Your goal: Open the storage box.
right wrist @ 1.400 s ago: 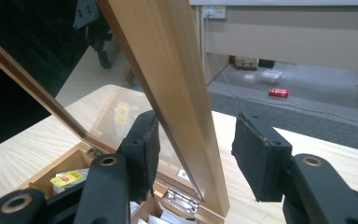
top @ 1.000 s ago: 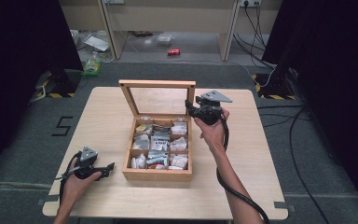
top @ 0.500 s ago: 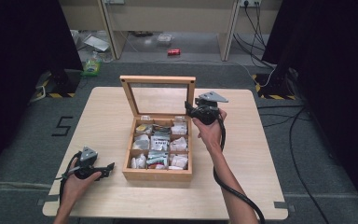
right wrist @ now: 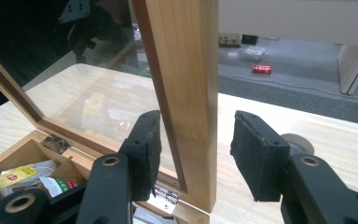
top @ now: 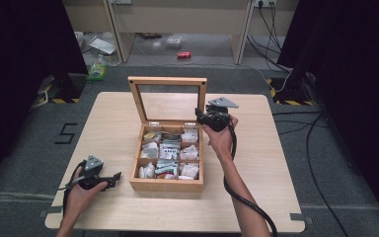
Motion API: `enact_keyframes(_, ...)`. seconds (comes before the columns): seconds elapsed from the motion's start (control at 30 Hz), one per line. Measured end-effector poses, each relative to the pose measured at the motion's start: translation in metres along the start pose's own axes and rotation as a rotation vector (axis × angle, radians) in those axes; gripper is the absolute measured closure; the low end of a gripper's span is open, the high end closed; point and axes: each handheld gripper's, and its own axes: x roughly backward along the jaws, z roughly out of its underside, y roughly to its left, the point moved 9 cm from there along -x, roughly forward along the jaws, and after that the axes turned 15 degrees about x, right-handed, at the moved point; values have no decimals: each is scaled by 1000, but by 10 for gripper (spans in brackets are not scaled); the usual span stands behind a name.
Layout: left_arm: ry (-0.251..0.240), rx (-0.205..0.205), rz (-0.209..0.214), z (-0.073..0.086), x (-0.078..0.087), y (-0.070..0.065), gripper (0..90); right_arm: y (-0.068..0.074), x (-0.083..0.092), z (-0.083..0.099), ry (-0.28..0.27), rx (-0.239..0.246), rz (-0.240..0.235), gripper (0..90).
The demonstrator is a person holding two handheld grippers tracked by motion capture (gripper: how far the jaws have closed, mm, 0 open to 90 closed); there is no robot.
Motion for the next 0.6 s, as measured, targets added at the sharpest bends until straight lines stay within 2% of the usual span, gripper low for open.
enact_keyframes(0.33, 0, 0, 1, 0, 0, 0, 143, -3, -5, 7, 17, -7, 12, 528)
enact_keyframes(0.6, 1, 0, 0, 0, 0, 0, 143, -3, -10, 18, 61, -15, 23, 528)
